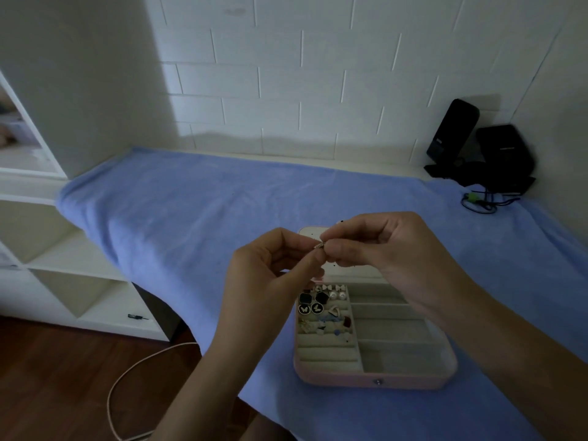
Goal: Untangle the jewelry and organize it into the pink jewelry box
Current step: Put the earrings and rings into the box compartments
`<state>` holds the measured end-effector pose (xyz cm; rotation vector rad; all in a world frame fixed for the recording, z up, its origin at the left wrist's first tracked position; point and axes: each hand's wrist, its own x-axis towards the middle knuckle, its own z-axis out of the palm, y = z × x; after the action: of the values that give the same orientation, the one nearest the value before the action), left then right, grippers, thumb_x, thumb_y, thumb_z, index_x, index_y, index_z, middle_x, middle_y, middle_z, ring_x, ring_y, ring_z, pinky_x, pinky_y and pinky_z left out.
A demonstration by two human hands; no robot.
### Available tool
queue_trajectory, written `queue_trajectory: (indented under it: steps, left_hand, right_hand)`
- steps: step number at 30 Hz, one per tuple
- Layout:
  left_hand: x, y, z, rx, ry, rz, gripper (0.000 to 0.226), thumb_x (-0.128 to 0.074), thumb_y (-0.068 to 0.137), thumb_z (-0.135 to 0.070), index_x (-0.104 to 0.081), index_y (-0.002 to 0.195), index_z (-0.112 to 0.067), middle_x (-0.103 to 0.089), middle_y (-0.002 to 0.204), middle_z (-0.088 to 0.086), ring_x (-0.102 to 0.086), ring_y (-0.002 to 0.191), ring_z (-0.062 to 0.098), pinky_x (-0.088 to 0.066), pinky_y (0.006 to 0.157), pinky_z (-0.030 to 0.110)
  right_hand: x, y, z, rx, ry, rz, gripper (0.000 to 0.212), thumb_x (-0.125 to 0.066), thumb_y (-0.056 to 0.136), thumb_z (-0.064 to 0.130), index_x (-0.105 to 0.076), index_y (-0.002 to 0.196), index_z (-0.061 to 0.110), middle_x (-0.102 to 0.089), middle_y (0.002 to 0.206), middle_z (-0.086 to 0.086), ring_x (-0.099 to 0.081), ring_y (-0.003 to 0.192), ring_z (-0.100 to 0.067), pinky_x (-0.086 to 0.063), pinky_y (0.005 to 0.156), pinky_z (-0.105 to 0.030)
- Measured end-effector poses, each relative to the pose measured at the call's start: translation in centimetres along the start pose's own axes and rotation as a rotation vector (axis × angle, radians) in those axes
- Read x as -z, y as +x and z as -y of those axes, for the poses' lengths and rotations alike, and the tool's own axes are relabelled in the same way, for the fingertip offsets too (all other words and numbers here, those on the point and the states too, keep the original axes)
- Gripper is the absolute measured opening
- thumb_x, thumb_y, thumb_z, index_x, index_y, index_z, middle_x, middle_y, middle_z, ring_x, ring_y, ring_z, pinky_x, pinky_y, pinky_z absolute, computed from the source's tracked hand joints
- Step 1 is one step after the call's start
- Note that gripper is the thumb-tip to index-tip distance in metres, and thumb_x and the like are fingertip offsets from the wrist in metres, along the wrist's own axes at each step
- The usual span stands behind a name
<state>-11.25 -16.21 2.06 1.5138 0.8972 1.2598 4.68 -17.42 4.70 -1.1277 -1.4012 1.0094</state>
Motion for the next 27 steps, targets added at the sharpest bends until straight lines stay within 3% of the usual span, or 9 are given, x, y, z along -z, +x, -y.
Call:
queue_trajectory:
  steps: [7,11,14,19,23,27]
  left_hand:
    - [0.1,-0.5,0.5,-0.066,0.061,-0.008,0.005,-0.071,0.074,-0.019,-0.068,0.077,-0.016,-0.071,0.070,-0.003,-0.069,0.065,0.010,-0.052,0.060,0.016]
    - [1.3,-0.9,2.5,-0.192,0.481,0.089,0.004,-0.074,0.079,-0.024,-0.070,0.078,-0.026,-0.068,0.086,-0.017,-0.062,0.084,-0.004,-0.045,0.073,0.005]
    - [2.0,-1.1,3.9,-0.222,0.701,0.208,0.004,-0.075,0.075,-0.031,-0.073,0.077,-0.029,-0.057,0.099,-0.024,-0.053,0.096,-0.005,-0.032,0.080,-0.001]
    - [2.4,-1.4,4.6,-0.270,0.823,0.305,0.012,-0.072,0.076,-0.039,-0.075,0.081,-0.028,-0.052,0.105,-0.018,-0.045,0.105,0.002,-0.031,0.078,0.006]
    - [2.7,-1.4,4.6,-0.298,0.818,0.330,0.027,-0.057,0.076,-0.053,-0.072,0.079,-0.031,-0.057,0.110,-0.013,-0.045,0.105,0.003,-0.031,0.077,0.008]
    - [2.8,-1.5,4.3,-0.327,0.850,0.389,0.028,-0.048,0.081,-0.047,-0.070,0.082,-0.030,-0.058,0.116,-0.006,-0.046,0.111,0.011,-0.027,0.085,0.009]
  right_hand:
    - [-0.2,-0.1,-0.2,0.008,-0.026,0.039,0.012,-0.067,0.079,0.005,-0.074,0.084,0.014,-0.072,0.075,-0.003,-0.065,0.072,-0.011,-0.052,0.071,-0.016]
    - [0.8,0.1,0.3,-0.028,-0.142,0.231,0.010,-0.066,0.080,0.006,-0.072,0.084,0.013,-0.069,0.072,0.002,-0.063,0.071,-0.008,-0.051,0.071,-0.015]
    - [1.4,0.1,0.9,-0.059,-0.137,0.384,0.010,-0.065,0.075,0.012,-0.070,0.083,0.010,-0.069,0.071,0.006,-0.064,0.070,-0.006,-0.049,0.069,-0.014]
    - [1.8,-0.1,1.3,-0.142,-0.181,0.514,0.010,-0.064,0.074,0.013,-0.069,0.082,0.011,-0.069,0.072,0.003,-0.066,0.069,-0.007,-0.050,0.067,-0.014]
    - [1.1,-0.2,0.5,-0.225,-0.193,0.550,0.011,-0.065,0.081,-0.003,-0.063,0.083,0.008,-0.065,0.071,0.003,-0.061,0.064,-0.005,-0.047,0.060,-0.012]
    - [0.6,-0.2,-0.1,-0.285,-0.254,0.508,0.015,-0.065,0.082,-0.004,-0.056,0.080,0.008,-0.062,0.075,-0.002,-0.057,0.058,0.002,-0.043,0.053,-0.007]
